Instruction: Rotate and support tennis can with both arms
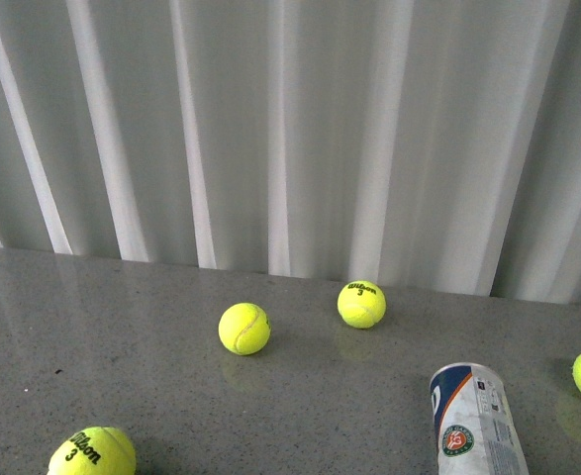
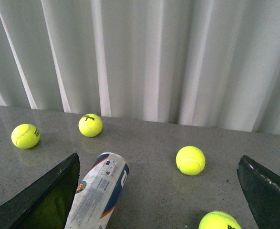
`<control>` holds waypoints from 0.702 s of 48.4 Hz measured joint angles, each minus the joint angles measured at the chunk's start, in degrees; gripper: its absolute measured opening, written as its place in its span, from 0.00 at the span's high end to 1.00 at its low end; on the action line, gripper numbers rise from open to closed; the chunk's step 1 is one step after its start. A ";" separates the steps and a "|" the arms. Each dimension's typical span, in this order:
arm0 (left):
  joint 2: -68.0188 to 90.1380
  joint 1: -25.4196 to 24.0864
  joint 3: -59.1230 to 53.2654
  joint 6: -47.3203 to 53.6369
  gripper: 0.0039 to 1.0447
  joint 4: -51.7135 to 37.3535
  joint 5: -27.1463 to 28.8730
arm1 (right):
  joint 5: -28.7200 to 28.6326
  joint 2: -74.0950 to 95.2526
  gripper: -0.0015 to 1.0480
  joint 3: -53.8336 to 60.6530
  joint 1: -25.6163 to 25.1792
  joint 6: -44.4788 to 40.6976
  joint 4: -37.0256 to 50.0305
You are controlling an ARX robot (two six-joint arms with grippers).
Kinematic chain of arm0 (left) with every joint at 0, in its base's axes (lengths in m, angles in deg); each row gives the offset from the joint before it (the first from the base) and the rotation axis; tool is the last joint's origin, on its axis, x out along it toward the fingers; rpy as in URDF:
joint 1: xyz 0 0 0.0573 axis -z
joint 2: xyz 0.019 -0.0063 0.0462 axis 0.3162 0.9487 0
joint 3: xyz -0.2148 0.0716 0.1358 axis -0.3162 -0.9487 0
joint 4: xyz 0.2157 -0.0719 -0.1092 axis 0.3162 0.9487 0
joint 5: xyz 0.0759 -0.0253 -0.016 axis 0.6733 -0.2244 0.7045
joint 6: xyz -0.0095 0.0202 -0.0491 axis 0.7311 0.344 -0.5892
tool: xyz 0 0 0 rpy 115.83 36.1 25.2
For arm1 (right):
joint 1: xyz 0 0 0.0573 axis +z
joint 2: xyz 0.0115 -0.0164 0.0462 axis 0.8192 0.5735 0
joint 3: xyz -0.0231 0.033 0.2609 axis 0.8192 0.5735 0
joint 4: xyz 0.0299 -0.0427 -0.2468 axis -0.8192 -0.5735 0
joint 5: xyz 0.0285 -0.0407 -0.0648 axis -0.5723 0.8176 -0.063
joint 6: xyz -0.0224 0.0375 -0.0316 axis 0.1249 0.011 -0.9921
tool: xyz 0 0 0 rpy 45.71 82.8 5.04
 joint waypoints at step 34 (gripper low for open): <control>0.00 0.00 0.00 0.00 0.06 0.00 0.00 | -0.02 0.00 0.07 0.00 0.00 0.00 0.00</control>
